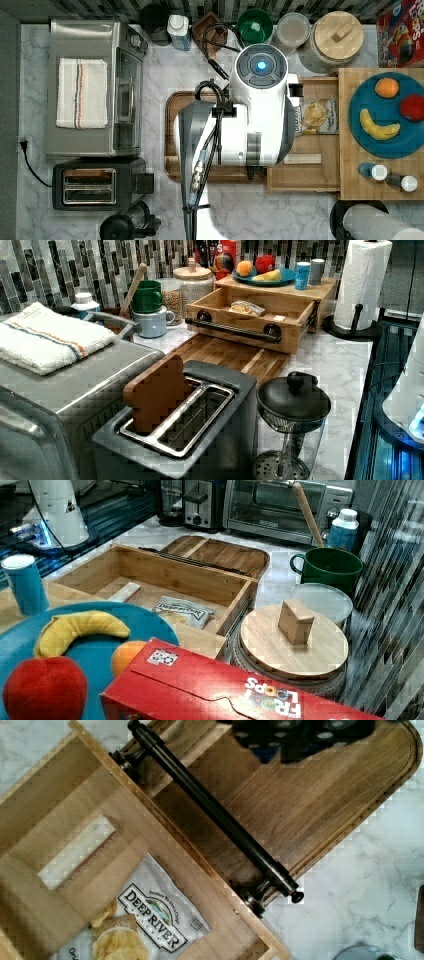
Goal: Close the drawer.
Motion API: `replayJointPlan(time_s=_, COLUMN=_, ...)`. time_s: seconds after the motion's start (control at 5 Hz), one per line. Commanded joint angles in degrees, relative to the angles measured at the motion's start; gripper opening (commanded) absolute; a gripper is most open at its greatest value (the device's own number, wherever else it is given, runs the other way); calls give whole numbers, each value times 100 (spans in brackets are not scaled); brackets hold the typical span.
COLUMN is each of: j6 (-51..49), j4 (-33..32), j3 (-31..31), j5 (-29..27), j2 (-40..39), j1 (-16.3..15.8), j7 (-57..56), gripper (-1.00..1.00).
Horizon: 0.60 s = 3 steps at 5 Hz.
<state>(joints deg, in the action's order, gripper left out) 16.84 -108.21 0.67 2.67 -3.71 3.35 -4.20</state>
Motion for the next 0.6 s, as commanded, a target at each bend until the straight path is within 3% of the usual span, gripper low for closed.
replayJointPlan(time_s=0.2, j6=399, j4=-447, j3=417, j5=-577, j2=122, j1=-280, j7=-2497, gripper=100)
replayJointPlan(time_s=0.6, j6=541, j4=-616, j3=578, j5=-400, j2=-9, j1=-242, j7=-3799, gripper=100)
